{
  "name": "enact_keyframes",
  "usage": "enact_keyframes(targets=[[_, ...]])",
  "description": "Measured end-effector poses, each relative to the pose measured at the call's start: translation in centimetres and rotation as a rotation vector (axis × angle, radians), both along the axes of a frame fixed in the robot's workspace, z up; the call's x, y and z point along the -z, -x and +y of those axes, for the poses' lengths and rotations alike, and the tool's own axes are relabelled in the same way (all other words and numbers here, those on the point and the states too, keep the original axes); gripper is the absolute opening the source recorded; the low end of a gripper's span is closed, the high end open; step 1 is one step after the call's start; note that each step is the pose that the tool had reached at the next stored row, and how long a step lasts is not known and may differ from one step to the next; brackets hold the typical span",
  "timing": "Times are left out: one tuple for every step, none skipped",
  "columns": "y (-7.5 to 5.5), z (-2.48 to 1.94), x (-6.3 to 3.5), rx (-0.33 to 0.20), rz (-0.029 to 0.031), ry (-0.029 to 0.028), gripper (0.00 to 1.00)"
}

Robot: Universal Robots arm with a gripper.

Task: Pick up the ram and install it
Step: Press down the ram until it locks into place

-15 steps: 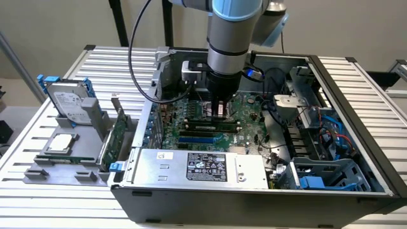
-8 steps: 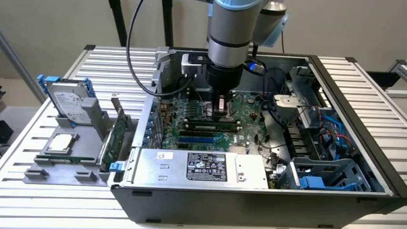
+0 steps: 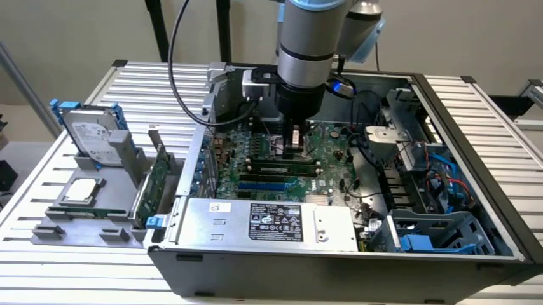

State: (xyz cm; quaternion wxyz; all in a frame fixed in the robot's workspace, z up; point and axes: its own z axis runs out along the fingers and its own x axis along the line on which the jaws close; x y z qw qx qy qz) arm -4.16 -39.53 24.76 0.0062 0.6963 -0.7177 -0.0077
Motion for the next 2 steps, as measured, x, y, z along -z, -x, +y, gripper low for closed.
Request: enact_keyframes(targets=[[0.0, 0.0, 0.0, 0.0, 0.0, 0.0, 0.0], [0.0, 0.0, 0.0, 0.0, 0.0, 0.0, 0.0]])
